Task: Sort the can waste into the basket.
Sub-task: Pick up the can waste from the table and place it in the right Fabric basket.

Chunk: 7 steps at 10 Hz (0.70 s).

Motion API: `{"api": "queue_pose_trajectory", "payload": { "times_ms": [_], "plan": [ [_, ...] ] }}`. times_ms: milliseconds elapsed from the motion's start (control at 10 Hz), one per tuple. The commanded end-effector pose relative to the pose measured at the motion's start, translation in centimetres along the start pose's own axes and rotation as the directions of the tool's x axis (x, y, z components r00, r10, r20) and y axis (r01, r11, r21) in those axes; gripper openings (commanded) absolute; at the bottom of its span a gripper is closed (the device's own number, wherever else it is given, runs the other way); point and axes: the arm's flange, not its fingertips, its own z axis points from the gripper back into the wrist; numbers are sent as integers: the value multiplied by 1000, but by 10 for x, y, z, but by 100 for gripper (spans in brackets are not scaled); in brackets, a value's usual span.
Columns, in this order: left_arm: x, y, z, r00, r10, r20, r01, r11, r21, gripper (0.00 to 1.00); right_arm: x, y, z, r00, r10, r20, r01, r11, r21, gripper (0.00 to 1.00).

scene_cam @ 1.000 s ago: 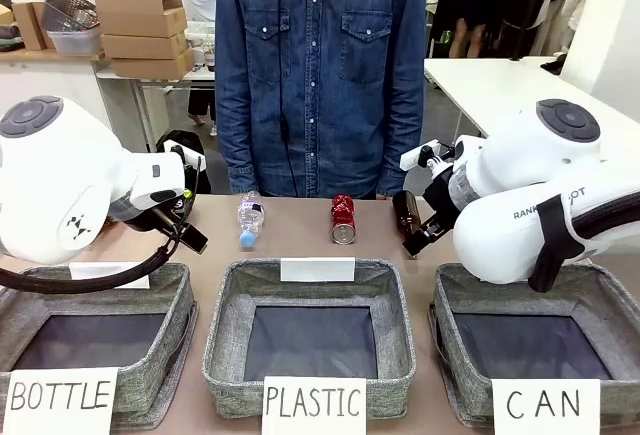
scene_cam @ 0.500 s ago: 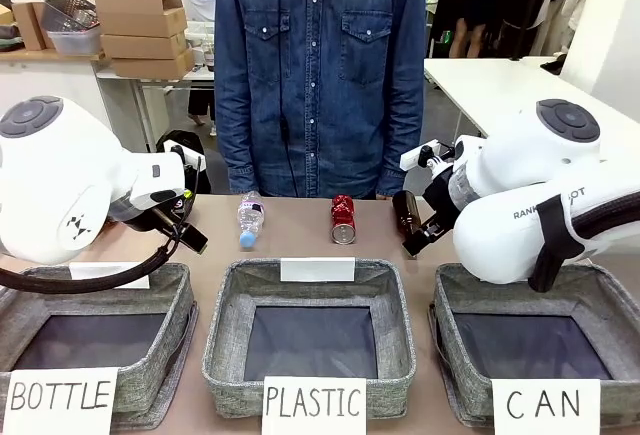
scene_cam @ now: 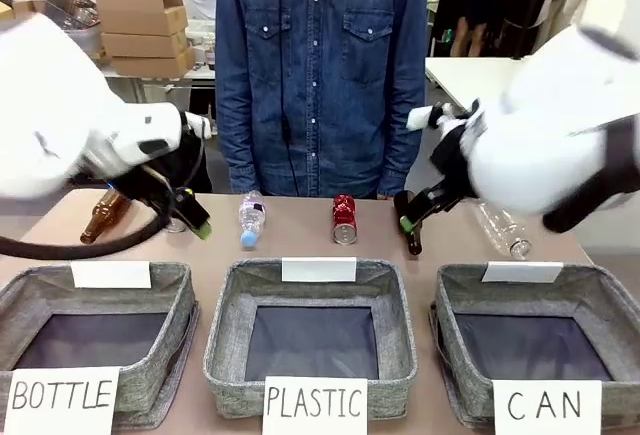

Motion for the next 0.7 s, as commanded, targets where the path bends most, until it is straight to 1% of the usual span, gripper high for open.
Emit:
{"api": "queue_pose_trajectory", "payload": {
  "times_ms": [0,100,200,300,400,500,600],
  "plan": [
    [-38,-4,60,996,-18,83,12,997,77,100,-30,7,69,997,34,73,-28,997,-75,100],
    [-52,-9,55,988,-85,127,55,974,218,100,-48,16,79,984,83,156,-43,969,-244,100],
    [-6,0,48,999,-4,47,3,1000,26,100,-3,4,48,999,17,44,-16,1000,-17,100],
    [-6,0,48,999,-4,47,3,1000,26,100,-4,7,86,993,55,107,-45,995,-94,100],
    [-12,-1,86,994,-36,99,25,994,106,100,-7,6,77,995,-10,101,3,998,66,100],
    [-21,28,96,998,57,32,-47,970,-240,100,-22,-13,93,977,-207,50,181,930,321,100],
    [-33,49,102,991,129,-22,-127,904,-408,100,-30,-30,106,908,-408,-97,401,778,483,100]
  ]
}}
